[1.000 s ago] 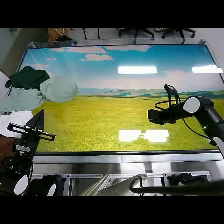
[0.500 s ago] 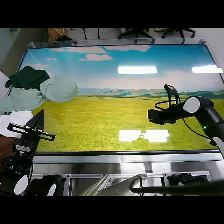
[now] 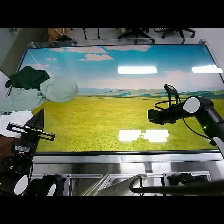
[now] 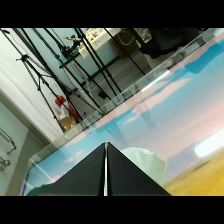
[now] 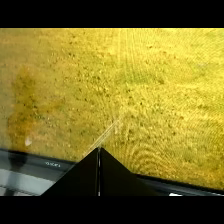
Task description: Fold the shirts.
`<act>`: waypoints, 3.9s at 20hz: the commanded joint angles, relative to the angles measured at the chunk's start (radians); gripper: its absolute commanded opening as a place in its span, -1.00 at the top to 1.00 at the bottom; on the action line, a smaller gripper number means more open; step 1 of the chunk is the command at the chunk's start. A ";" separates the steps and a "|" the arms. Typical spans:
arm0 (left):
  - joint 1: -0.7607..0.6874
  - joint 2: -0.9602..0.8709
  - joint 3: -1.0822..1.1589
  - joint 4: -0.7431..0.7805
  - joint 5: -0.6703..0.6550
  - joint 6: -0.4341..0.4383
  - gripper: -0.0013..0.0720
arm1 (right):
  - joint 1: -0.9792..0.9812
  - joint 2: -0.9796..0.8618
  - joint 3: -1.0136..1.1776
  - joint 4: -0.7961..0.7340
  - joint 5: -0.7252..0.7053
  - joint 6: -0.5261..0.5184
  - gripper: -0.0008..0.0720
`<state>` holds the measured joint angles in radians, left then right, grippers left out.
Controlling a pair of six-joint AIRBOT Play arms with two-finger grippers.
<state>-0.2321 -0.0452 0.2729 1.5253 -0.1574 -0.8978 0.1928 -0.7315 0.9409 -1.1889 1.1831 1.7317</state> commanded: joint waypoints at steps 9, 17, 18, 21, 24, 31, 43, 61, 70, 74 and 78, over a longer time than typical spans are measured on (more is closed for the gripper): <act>0.267 -0.594 0.245 -0.010 0.080 -0.250 -0.57 | 0.000 -0.028 0.000 -0.022 -0.161 -0.008 -0.24; 0.422 -1.474 0.958 -0.010 -0.327 -0.404 -0.97 | 0.000 -0.108 0.000 -0.076 -0.174 -0.008 -0.66; 0.422 -1.548 1.029 -0.009 -0.390 -0.421 -0.97 | 0.000 -0.119 0.000 -0.076 -0.173 -0.008 -0.71; 0.422 -1.721 1.191 -0.010 -0.533 -0.448 -0.97 | 0.000 -0.142 0.000 -0.075 -0.173 -0.007 -0.71; 0.422 -1.843 1.299 -0.010 -0.656 -0.458 -0.97 | 0.000 -0.153 0.000 -0.076 -0.174 -0.008 -0.71; 0.402 -2.021 1.503 -0.013 -0.886 -0.457 0.87 | 0.000 -0.154 0.000 -0.073 -0.173 -0.008 -0.66; 0.152 -1.667 1.663 -0.613 -1.159 -0.334 0.93 | -0.015 -0.071 0.046 -0.058 -0.152 -0.038 0.36; -0.118 -1.482 1.334 -0.602 -1.426 -0.456 -0.94 | -0.089 -0.037 0.021 0.129 -0.032 -0.218 -0.46; -0.008 -1.225 0.610 -0.529 -1.358 -0.429 -0.94 | -0.064 -0.257 0.008 0.358 -0.196 -0.478 -0.47; 0.037 -1.080 0.315 -0.606 -1.069 -0.431 -0.94 | -0.064 -0.370 0.008 0.528 -0.291 -0.675 -0.46; -0.013 -1.043 0.192 -0.791 -0.726 -0.423 -0.94 | -0.033 -0.488 0.011 0.762 -0.317 -0.888 -0.46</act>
<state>-0.2222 -1.1240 0.5713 0.8509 -1.1442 -1.3273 0.1402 -1.1423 0.9497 -0.6079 0.8982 1.0187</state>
